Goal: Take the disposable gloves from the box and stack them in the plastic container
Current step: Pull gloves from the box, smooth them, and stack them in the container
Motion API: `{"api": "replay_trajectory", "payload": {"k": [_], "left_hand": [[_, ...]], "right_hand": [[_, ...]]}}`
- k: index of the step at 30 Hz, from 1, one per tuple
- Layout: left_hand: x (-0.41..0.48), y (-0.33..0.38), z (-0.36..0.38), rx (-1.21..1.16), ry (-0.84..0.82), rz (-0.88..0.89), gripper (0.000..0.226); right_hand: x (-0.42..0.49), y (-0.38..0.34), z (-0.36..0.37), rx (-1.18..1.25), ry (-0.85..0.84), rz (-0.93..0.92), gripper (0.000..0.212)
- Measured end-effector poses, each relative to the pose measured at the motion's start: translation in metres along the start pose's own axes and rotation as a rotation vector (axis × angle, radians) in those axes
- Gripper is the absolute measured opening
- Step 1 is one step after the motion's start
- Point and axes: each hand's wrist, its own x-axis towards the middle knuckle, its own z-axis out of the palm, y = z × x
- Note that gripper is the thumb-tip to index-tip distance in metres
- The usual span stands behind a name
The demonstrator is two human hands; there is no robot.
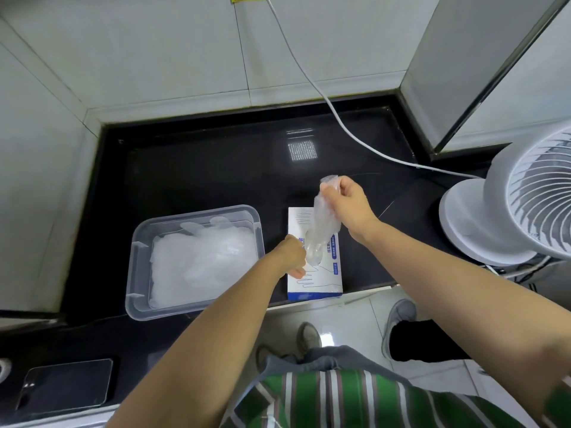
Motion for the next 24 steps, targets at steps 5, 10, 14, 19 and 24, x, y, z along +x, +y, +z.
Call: {"api": "replay_trajectory", "payload": {"k": [5,10,14,19,24], "left_hand": [[-0.01,0.02,-0.014,-0.164,0.076,0.176,0.029],[-0.035,0.03,-0.03,-0.417,0.096,0.403,0.039],[-0.045,0.028,-0.045,-0.535,0.286,0.514,0.015],[-0.059,0.022,-0.07,-0.572,0.543,0.642,0.013],[-0.073,0.007,-0.103,-0.568,0.666,0.645,0.017]], "right_hand": [[-0.008,-0.019,0.0,0.089,0.097,-0.081,0.031],[-0.011,-0.026,0.006,0.157,0.083,-0.023,0.021],[-0.015,-0.028,0.014,0.107,0.098,-0.107,0.029],[-0.018,-0.032,0.029,0.062,-0.004,-0.071,0.016],[-0.022,-0.04,0.054,0.075,-0.128,-0.074,0.034]]}}
